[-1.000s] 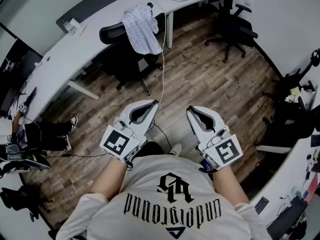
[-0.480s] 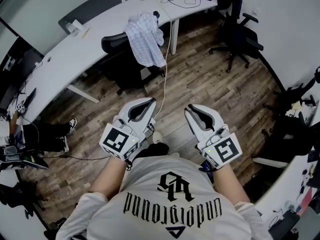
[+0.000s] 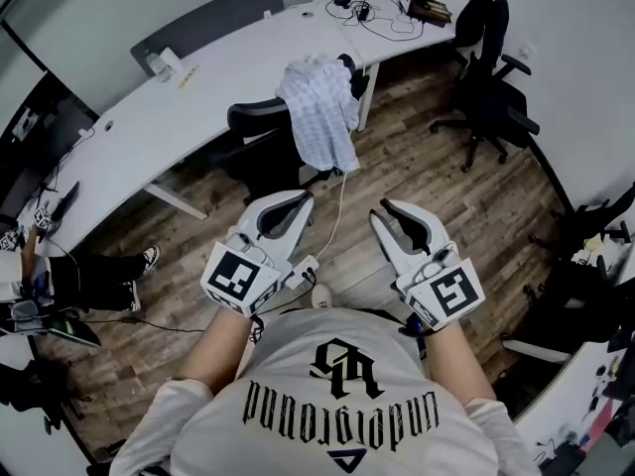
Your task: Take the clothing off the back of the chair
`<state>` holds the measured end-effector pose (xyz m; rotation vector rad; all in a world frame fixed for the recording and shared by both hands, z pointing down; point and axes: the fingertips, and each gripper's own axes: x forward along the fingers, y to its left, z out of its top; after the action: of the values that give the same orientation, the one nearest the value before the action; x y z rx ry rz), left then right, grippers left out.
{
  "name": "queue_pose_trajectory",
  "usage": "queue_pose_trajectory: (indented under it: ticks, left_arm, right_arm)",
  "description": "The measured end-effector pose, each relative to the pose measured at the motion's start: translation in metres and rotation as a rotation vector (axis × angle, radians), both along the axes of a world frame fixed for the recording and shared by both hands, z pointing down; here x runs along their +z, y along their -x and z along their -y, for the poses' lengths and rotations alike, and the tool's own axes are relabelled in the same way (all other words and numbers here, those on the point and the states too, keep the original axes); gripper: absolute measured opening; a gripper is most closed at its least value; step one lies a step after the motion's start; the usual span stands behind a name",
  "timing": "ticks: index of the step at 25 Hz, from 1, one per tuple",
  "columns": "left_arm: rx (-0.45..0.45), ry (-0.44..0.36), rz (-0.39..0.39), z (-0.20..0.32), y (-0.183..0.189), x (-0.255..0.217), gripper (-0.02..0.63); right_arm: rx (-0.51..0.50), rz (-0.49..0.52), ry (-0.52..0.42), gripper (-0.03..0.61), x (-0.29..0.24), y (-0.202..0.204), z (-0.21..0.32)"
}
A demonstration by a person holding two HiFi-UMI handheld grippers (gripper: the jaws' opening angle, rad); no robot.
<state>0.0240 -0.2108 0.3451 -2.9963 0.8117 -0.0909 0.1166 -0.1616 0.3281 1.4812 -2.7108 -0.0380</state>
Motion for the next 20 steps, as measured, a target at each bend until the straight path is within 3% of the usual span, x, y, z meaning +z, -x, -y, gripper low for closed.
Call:
queue_pose_trajectory:
  ticks: [10, 15, 20]
  left_arm:
    - [-0.023, 0.000, 0.023, 0.049, 0.010, 0.006, 0.055]
    - [-0.057, 0.020, 0.013, 0.077, 0.010, 0.012, 0.082]
    - [-0.113, 0.061, 0.022, 0.106, 0.004, 0.024, 0.151]
  right_arm:
    - [-0.026, -0.001, -0.002, 0.077, 0.003, 0.004, 0.062]
    - [-0.058, -0.005, -0.003, 0.101, 0.003, -0.001, 0.098]
    - [-0.089, 0.004, 0.009, 0.155, 0.005, -0.010, 0.135]
